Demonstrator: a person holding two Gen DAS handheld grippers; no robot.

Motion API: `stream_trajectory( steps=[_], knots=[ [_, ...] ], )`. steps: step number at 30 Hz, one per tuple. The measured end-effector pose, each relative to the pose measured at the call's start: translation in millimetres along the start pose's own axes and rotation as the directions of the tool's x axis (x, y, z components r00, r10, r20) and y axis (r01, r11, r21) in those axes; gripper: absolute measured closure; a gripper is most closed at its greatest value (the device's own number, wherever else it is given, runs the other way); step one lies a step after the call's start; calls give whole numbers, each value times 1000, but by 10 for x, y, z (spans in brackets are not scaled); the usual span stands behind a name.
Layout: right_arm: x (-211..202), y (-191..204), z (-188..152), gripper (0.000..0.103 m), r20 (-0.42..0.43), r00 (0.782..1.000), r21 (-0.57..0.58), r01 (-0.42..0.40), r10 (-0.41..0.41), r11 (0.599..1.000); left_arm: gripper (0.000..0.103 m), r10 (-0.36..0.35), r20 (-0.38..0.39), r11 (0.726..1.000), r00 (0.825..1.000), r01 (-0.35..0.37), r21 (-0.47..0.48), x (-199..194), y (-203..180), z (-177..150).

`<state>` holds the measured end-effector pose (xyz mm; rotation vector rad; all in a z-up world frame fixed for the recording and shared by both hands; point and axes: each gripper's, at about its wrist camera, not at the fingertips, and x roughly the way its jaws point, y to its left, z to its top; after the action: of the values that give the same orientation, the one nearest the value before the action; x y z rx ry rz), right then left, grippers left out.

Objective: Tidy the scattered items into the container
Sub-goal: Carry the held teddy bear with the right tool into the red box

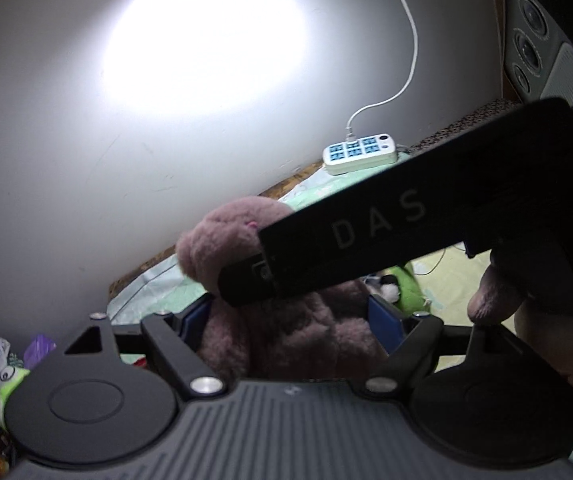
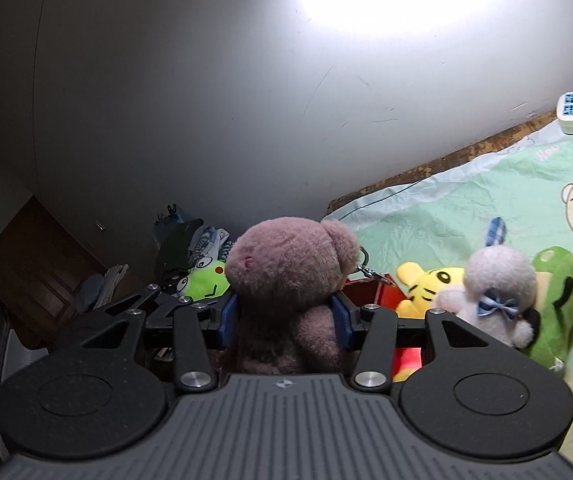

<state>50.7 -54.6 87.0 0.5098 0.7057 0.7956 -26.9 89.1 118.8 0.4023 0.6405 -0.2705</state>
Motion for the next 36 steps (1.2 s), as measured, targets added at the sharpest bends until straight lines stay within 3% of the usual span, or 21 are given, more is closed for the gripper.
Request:
stream_trajectory(
  steps=[9,15,22,30,36],
  knots=[
    [1090,415,-229,53,-169,982,-57,79,-88,995,22,16,-123,982,992,-39,-183,234,835,-704],
    [1560,582,-435,53,-241,953,-122,156,-182,980,24,34,-192,965,981,-82,-247,355,1150,-1114],
    [1893,566,-537,53,-295,917,-164,230,-270,959,24,9,-241,949,970,-84,-303,697,1310,-1269],
    [2091,471,-628,53,-353,885,-152,264,-302,952,32,56,-227,965,972,-112,-239,596,1186,-1300],
    [2143,440,-715,52,-394,875,-110,257,-280,960,37,70,-222,975,972,-114,-190,533,1132,-1347]
  ],
)
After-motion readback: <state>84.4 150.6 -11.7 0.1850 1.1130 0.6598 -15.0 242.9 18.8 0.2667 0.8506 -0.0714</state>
